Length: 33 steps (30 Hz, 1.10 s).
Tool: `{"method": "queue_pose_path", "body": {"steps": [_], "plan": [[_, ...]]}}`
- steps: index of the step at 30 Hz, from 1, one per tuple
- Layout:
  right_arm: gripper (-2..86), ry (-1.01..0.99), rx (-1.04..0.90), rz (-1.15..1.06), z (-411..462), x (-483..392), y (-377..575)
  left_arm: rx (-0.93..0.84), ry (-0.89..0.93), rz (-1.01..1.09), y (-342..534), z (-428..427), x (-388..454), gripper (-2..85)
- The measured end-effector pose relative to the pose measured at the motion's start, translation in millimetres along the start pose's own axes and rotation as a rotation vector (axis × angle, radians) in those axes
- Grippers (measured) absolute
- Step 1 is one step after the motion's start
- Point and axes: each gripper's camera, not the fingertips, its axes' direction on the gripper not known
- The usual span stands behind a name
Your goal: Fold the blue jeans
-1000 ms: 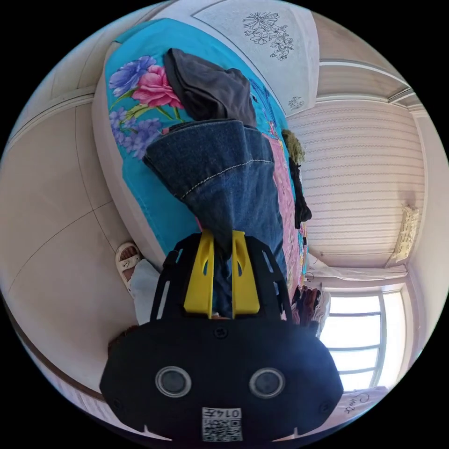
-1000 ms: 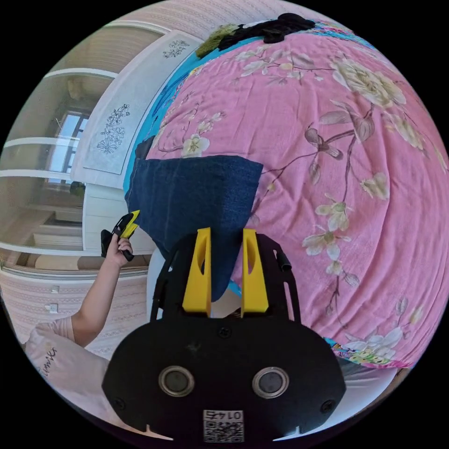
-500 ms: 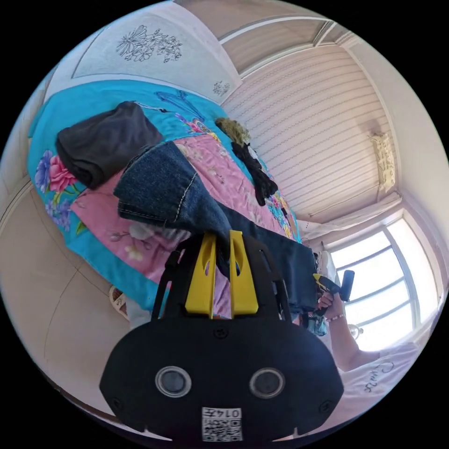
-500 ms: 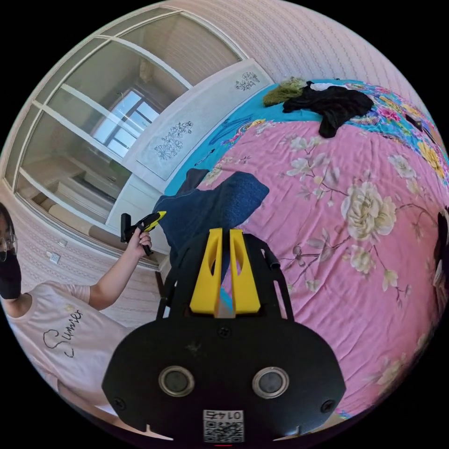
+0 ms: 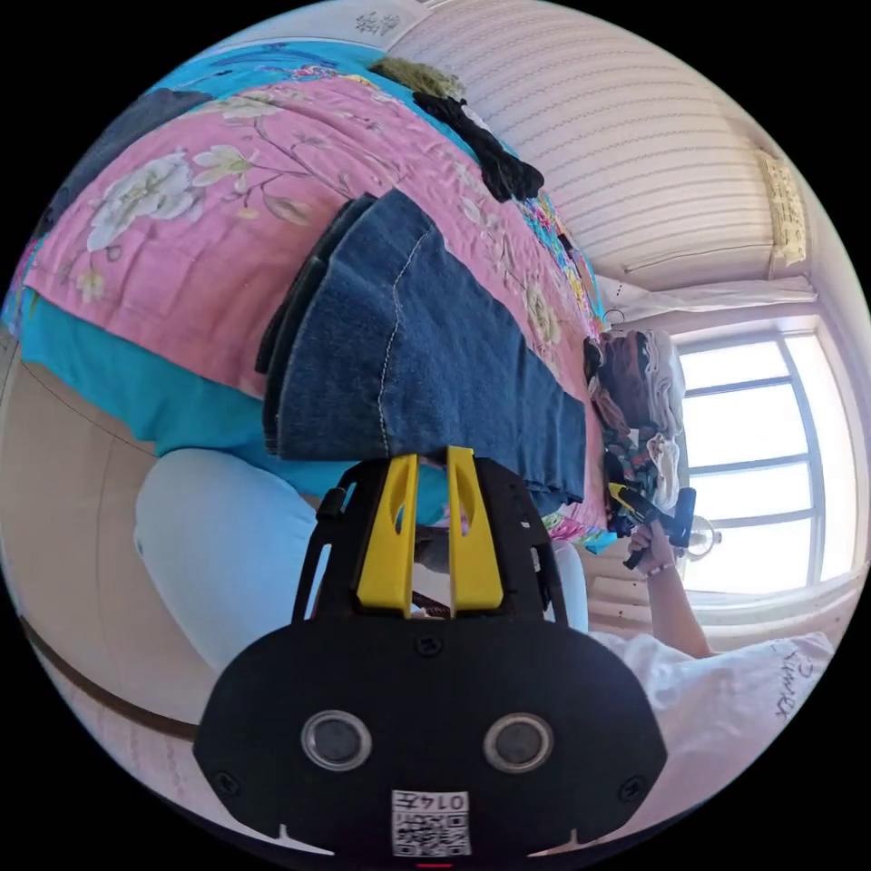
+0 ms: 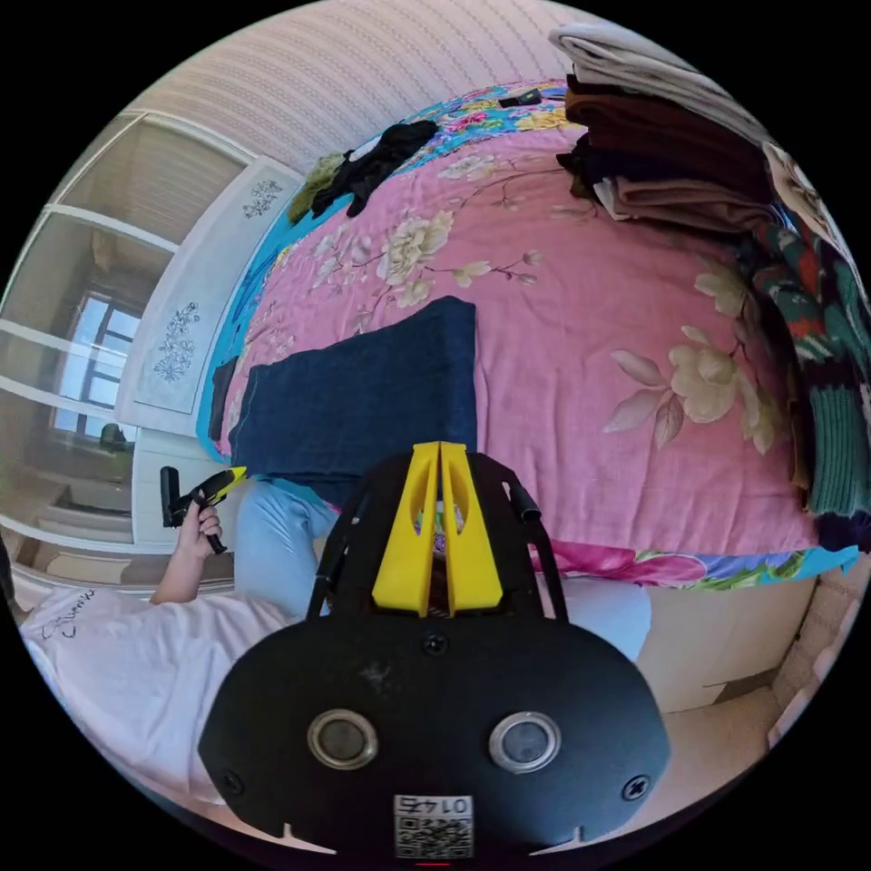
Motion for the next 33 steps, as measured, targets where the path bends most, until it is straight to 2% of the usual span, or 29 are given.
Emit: {"method": "queue_pose_path", "body": {"steps": [2, 5, 7, 10, 14, 17, 19, 22, 26, 29, 30, 31, 33], "plan": [[-0.3, 0.054, -0.004, -0.095, 12, -31, 8, 0.017, -0.077, 0.033, 9, 0, 13, 1.2], [-0.4, 0.198, -0.058, -0.362, 42, -107, 8, 0.046, -0.176, 0.161, 25, 14, 49, -0.6], [-0.4, 0.348, -0.06, -0.597, 69, -171, 5, 0.022, -0.192, 0.34, 35, 44, 89, -0.9], [-0.5, 0.469, -0.042, -0.736, 106, -229, -11, -0.074, -0.205, 0.556, 43, 102, 141, -1.0], [-0.5, 0.339, -0.13, -0.768, 139, -268, -47, -0.086, -0.246, 0.739, 42, 163, 195, -1.0], [-0.4, 0.353, -0.188, -0.695, 167, -272, -73, -0.12, -0.344, 0.845, 39, 211, 225, -1.0], [-0.4, 0.312, -0.314, -0.59, 201, -257, -81, -0.212, -0.427, 0.868, 40, 259, 223, -1.0], [-0.4, 0.28, -0.308, -0.596, 201, -253, -82, -0.154, -0.383, 0.893, 44, 278, 219, -1.0], [-0.5, 0.349, -0.391, -0.703, 194, -271, -82, -0.195, -0.371, 0.898, 39, 284, 234, -1.0], [-0.5, 0.356, -0.306, -0.738, 173, -284, -92, -0.143, -0.326, 0.918, 41, 278, 248, -1.0], [-0.5, 0.392, -0.284, -0.725, 174, -284, -99, -0.168, -0.307, 0.92, 41, 286, 249, -1.0], [-0.4, 0.438, -0.328, -0.718, 189, -278, -104, -0.267, -0.32, 0.914, 41, 306, 246, -1.0], [-0.4, 0.419, -0.318, -0.687, 203, -265, -105, -0.359, -0.338, 0.909, 42, 335, 237, -1.0]]}}
